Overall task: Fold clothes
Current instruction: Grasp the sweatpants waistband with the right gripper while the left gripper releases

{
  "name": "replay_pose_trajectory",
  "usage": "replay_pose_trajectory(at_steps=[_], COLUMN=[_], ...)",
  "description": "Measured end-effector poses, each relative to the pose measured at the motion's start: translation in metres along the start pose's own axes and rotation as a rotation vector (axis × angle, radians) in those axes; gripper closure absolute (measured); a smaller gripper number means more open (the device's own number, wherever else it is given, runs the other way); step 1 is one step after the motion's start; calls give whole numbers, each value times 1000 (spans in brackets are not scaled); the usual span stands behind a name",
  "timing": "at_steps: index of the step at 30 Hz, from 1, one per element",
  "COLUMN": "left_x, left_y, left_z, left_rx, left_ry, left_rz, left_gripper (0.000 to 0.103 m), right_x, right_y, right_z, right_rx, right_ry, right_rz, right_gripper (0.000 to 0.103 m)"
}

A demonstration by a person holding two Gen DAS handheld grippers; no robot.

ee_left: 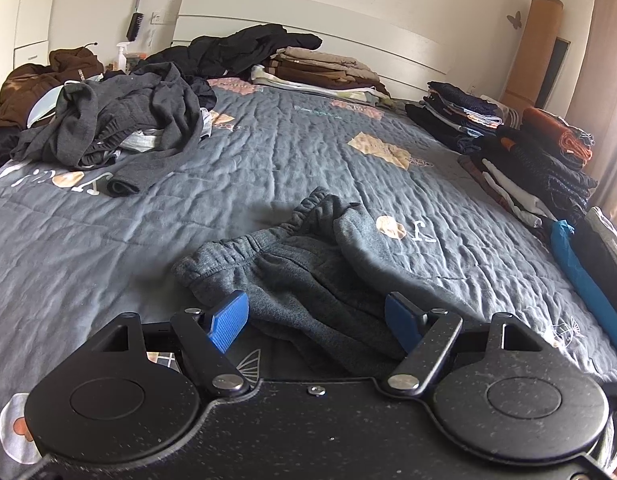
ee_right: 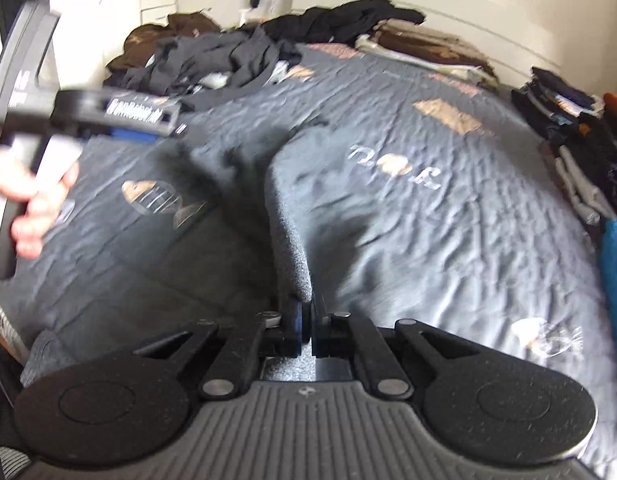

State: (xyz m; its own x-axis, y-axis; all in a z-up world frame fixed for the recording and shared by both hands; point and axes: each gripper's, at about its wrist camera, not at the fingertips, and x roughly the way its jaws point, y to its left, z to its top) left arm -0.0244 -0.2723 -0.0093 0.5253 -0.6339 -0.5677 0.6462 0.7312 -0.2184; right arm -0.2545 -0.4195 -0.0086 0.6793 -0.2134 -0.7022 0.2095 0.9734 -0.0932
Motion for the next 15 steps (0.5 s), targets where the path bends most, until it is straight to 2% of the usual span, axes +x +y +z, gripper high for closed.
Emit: replay_pose_trajectory(at_steps=[5, 11, 13, 15], left_x=[0, 2, 4, 7], left_y=[4, 9, 10, 10], left_z=[1, 2, 1, 1], left_rx=[-13, -25, -27, -26], left_ry=[-4, 4, 12, 25], left_rz=[9, 21, 23, 26], left_gripper=[29, 29, 29, 29], right_x=[-30, -41, -34, -14], right_y=[-55, -117, -134, -152], right_z=[19, 22, 17, 11], right_rx=[49, 107, 119, 117], right_ry=[-41, -67, -45, 32], right_rz=[-79, -231, -285, -304], right_gripper=[100, 100, 100, 99])
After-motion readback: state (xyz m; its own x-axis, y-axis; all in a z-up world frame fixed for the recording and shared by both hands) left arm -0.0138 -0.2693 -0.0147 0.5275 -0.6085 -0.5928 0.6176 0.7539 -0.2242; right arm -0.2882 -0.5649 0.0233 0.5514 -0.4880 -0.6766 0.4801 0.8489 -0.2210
